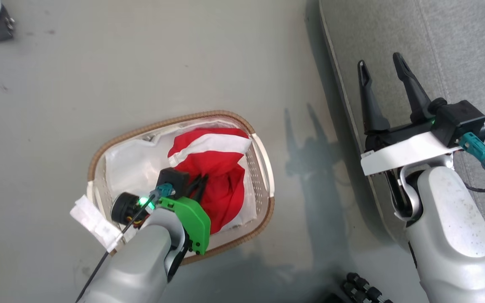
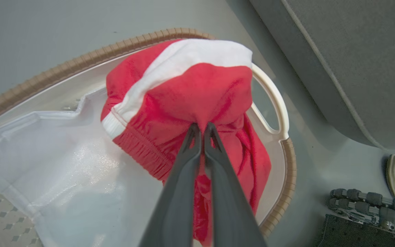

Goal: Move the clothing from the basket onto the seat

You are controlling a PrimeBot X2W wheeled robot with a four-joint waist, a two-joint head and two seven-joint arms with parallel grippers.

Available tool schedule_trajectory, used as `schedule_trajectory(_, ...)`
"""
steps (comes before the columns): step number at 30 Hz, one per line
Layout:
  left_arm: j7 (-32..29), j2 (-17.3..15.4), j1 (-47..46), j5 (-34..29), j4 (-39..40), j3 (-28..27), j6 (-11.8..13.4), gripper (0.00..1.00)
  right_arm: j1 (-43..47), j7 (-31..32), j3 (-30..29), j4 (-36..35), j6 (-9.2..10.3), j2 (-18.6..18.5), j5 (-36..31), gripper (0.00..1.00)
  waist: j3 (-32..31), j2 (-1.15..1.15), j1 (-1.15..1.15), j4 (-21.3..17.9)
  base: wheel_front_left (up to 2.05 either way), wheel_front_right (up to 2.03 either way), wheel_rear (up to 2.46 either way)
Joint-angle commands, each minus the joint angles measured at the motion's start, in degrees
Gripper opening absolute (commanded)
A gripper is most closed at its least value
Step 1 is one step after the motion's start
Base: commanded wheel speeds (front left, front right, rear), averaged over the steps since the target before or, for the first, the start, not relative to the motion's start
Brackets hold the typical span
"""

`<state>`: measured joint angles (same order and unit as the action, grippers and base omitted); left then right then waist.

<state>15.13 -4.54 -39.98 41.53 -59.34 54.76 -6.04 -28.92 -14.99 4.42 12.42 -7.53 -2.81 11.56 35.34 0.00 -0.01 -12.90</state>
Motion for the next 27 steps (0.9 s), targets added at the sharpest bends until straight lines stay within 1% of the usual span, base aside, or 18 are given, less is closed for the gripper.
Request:
schedule_trajectory(1, 0.01, -0.23, 2.13, -1.36, 1.25, -1.15, 0.21, 0.0, 1.14, -0.27, 0.12, 0.7, 0.08, -0.23, 0.01, 1.0, -6.43, 0.0, 0.01, 2.65, 0.0, 0.0, 0.0)
schedule_trajectory(8, 0.01, -0.34, 6.96, -6.5, 9.55, -7.45, 0.49, 0.0, 5.03, -0.28, -0.28, 2.86, 0.08, -0.38, 0.01, 1.0, -13.93, 0.0, 0.01, 6.3, 0.0, 0.0, 0.0)
schedule_trajectory(16, 0.02, -1.55, 13.51, -13.57, 22.36, -17.2, 0.18, 0.0, 9.77, -0.27, 0.31, 4.56, 0.08, -0.33, 0.37, 1.0, -21.37, 0.0, 0.01, 9.44, 0.0, 0.0, 0.0)
schedule_trajectory(20, 0.02, -1.68, 16.34, -17.25, 28.96, -21.6, 0.3, 0.0, 11.87, -0.28, 0.33, 5.16, 0.08, -0.42, 0.34, 1.0, -24.08, 0.0, 0.01, 10.87, 0.0, 0.0, 0.0)
schedule_trajectory(27, 0.02, -0.61, 18.2, -21.42, 39.0, -28.16, -0.21, 0.0, 14.77, -0.28, 0.61, 5.52, 0.08, -0.38, 0.55, 1.0, -27.42, 0.0, 0.01, 12.41, 0.0, 0.0, 0.0)
